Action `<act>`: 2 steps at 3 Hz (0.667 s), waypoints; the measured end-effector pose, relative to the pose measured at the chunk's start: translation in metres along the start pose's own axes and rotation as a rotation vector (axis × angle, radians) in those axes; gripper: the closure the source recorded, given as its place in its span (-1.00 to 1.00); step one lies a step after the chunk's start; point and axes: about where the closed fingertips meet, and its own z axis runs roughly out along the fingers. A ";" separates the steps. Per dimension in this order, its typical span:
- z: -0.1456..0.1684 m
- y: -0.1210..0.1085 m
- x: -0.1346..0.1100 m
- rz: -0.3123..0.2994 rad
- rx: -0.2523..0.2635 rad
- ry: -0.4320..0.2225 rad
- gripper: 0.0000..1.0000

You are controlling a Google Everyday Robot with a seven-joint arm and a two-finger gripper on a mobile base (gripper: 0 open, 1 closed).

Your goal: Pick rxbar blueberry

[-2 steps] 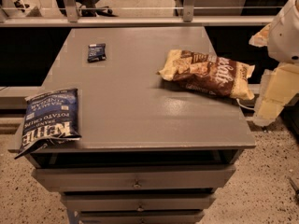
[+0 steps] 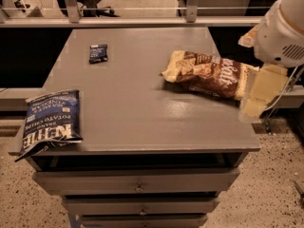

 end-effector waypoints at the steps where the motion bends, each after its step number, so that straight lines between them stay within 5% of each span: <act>1: 0.037 -0.030 -0.053 0.001 0.003 -0.104 -1.00; 2: 0.069 -0.068 -0.116 0.041 0.012 -0.233 -1.00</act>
Offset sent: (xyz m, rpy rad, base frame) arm 0.1823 0.1721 -0.0198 0.3983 -0.1100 -0.0049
